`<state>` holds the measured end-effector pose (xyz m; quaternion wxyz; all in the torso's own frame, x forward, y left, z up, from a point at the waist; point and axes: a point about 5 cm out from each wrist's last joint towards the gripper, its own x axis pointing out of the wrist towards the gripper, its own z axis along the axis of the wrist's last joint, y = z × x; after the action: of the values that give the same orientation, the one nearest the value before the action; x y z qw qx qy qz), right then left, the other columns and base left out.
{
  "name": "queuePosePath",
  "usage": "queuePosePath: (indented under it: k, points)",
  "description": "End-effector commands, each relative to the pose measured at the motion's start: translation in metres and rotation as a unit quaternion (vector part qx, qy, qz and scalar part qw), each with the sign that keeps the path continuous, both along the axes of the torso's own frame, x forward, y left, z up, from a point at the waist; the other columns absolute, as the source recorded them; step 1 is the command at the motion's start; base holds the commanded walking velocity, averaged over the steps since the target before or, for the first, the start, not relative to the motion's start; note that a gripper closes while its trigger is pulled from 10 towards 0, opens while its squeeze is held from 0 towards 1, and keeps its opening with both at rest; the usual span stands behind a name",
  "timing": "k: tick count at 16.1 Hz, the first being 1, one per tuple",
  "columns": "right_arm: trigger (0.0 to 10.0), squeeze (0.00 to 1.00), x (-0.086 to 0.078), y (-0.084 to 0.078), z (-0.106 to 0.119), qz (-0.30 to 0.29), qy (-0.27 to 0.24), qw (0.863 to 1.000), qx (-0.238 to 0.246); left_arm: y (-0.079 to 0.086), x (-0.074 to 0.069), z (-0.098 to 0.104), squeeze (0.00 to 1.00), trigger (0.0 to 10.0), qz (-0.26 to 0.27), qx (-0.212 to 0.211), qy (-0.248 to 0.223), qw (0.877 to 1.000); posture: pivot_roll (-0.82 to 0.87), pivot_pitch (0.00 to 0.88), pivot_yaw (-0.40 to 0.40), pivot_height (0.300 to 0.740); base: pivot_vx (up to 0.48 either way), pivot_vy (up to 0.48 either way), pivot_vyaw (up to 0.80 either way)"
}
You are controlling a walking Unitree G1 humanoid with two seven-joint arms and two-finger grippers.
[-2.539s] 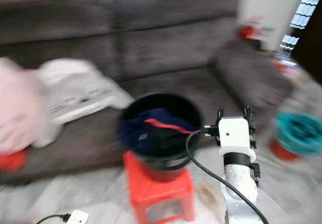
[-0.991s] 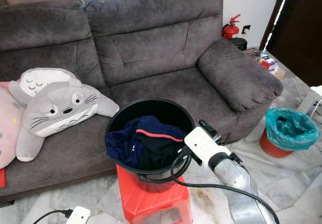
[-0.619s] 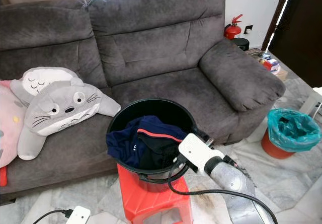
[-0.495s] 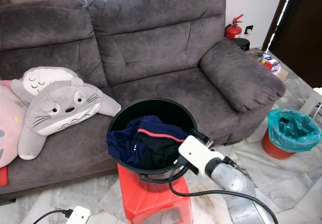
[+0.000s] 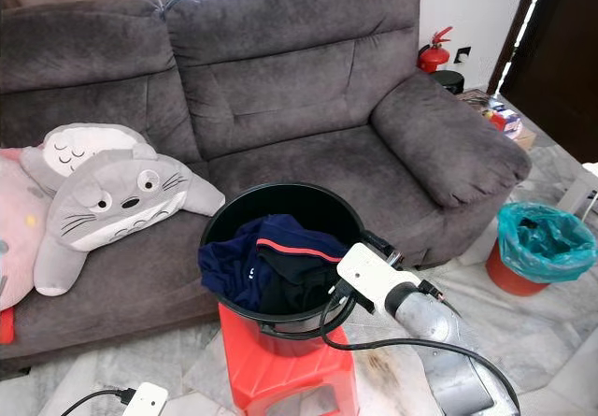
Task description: Hang hanger
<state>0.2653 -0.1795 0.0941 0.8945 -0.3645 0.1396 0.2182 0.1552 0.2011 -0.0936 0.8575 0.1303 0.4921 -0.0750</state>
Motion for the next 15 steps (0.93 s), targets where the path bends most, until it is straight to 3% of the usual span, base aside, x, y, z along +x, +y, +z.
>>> queuePosePath:
  k: [1, 15]
  points:
    - [10.0, 0.0, 0.004, -0.001, 0.003, -0.001, -0.009, 1.0, 0.0, 0.005, -0.002, 0.0, 0.0, 10.0, -0.003, 0.009, 0.004, 1.0, -0.29, 0.0, 0.088, 0.74, 0.0, 0.0, 0.0]
    - [10.0, 0.0, 0.022, -0.008, 0.011, -0.015, -0.038, 0.999, -0.02, 0.006, 0.0, 0.001, 0.0, 10.0, -0.009, 0.011, 0.004, 1.0, -0.29, 0.0, 0.093, 0.74, 0.0, 0.0, 0.0]
